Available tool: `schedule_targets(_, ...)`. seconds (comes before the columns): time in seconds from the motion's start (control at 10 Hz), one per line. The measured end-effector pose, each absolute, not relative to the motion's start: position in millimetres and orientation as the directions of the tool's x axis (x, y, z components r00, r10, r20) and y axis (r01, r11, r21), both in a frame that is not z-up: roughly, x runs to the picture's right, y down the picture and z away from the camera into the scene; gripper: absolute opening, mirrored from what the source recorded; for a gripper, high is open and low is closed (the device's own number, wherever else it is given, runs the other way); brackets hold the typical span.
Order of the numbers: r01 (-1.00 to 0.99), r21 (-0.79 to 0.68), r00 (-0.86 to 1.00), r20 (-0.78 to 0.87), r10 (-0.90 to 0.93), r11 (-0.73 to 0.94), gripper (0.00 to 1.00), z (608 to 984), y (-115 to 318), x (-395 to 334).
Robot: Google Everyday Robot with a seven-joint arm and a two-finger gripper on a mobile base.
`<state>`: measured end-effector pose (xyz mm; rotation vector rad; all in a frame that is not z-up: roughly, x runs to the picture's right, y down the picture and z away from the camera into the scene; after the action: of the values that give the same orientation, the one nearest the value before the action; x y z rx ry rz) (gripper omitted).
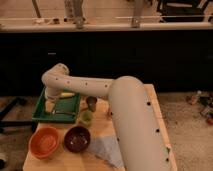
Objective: Place fork in red bowl
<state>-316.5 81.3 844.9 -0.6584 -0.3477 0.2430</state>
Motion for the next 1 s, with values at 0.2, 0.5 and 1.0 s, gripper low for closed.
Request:
schedule_targets(0.2,-0.126,-0.65,0.912,0.221,0.345,0.749,0.66,858,93,-307)
schedule_targets(0.5,-0.142,-0.662,0.907,0.211,0.365,0.736,0.66,867,99,-298)
schedule_targets(1.0,-0.147,-0.664,0.899,0.219,0.378,0.733,0.66,886,108,-295)
